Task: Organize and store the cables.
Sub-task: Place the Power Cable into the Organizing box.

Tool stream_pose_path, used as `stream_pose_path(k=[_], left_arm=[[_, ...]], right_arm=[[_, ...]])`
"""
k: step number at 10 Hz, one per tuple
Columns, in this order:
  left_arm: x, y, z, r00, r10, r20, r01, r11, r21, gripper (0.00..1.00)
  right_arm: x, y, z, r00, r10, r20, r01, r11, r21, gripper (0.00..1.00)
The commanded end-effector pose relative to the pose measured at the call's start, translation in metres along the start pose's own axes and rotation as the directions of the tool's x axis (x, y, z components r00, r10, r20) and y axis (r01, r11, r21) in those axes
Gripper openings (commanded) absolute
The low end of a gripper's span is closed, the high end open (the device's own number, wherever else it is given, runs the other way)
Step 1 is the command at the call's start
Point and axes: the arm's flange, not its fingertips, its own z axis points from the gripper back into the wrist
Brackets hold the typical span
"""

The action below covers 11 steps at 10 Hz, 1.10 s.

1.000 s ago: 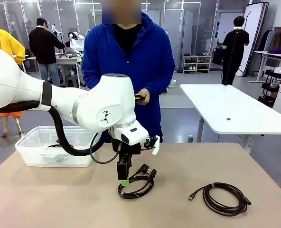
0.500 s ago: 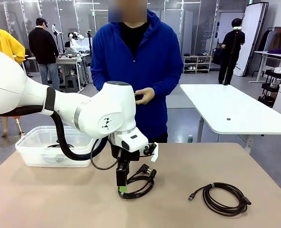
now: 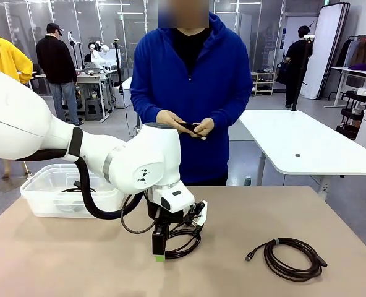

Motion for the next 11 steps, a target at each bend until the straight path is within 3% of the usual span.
stream_pose_path(k=[1, 5, 7, 9, 10, 11], left_arm=[[-0.002, 0.003, -0.014, 1.000, -0.023, 0.014, 0.023, 0.999, 0.027, 0.99], [-0.007, 0.007, -0.021, 1.000, -0.028, -0.014, 0.029, 0.998, 0.060, 0.99], [-0.019, 0.006, -0.011, 0.979, -0.200, -0.035, 0.201, 0.978, 0.056, 0.99], [-0.022, 0.004, -0.005, 0.954, -0.287, -0.081, 0.292, 0.955, 0.049, 0.99], [-0.020, 0.001, 0.002, 0.927, -0.375, -0.002, 0.375, 0.927, 0.033, 0.99], [-0.022, 0.001, 0.003, 0.916, -0.400, -0.019, 0.400, 0.916, -0.002, 0.99]], right_arm=[[-0.002, 0.001, 0.000, 1.000, 0.015, 0.004, -0.015, 1.000, 0.008, 1.00], [-0.002, 0.001, 0.000, 1.000, 0.015, 0.004, -0.015, 1.000, 0.008, 1.00], [-0.002, 0.001, 0.000, 1.000, 0.015, 0.004, -0.015, 1.000, 0.008, 1.00], [-0.002, 0.001, 0.000, 1.000, 0.015, 0.004, -0.015, 1.000, 0.008, 1.00], [-0.002, 0.001, 0.000, 1.000, 0.015, 0.004, -0.015, 1.000, 0.008, 1.00], [-0.002, 0.001, 0.000, 1.000, 0.015, 0.004, -0.015, 1.000, 0.008, 1.00]])
